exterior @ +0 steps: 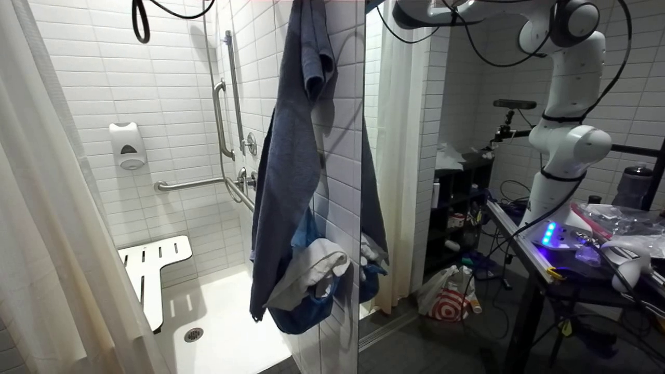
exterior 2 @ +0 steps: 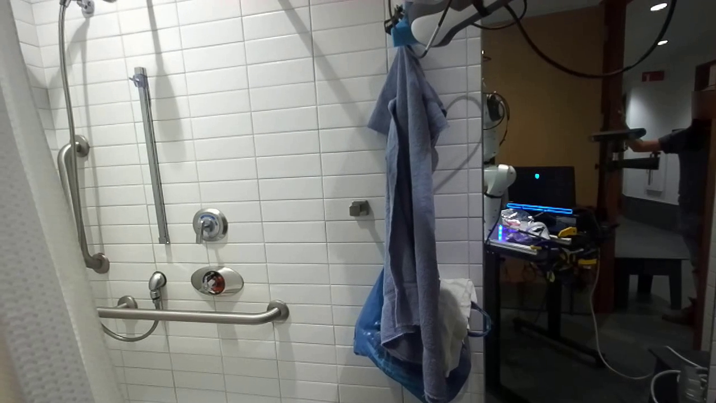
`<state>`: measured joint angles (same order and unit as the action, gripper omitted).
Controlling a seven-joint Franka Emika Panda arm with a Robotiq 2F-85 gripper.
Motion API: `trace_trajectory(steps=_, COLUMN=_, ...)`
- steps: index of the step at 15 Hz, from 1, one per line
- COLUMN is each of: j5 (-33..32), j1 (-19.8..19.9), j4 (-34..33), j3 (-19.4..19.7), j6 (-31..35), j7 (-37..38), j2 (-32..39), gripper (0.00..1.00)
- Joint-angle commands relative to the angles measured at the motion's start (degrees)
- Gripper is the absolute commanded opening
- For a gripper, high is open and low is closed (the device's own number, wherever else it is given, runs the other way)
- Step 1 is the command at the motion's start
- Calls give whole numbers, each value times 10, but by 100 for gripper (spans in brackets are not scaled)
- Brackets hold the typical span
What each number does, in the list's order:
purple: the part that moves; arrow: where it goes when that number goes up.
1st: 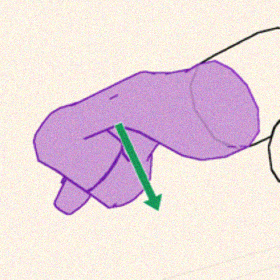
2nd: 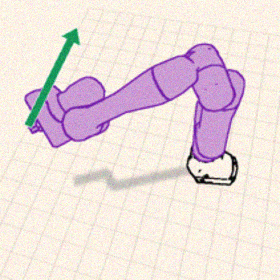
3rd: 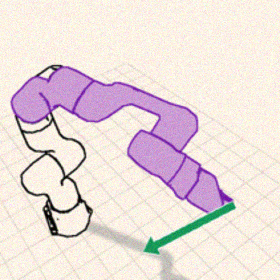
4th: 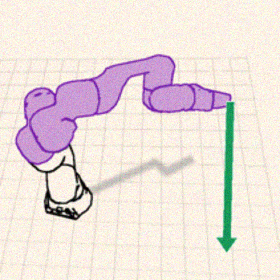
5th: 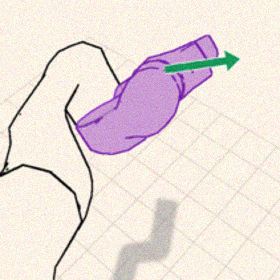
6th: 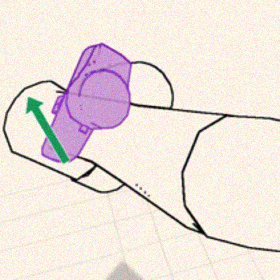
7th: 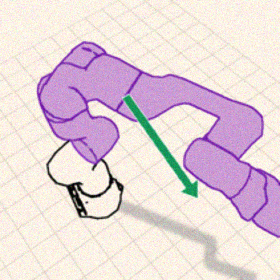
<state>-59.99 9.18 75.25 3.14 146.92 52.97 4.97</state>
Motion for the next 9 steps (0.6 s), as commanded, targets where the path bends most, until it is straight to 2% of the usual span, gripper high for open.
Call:
trace_trajectory(steps=1, j5=-33, j1=-14, j4=-71, j3=-5, j6=-15, j7=0, j2=36, gripper=0)
trace_trajectory(steps=9, j5=-53, j1=-47, j4=-159, j3=-14, j6=-19, j7=-10, j2=87, gripper=0)
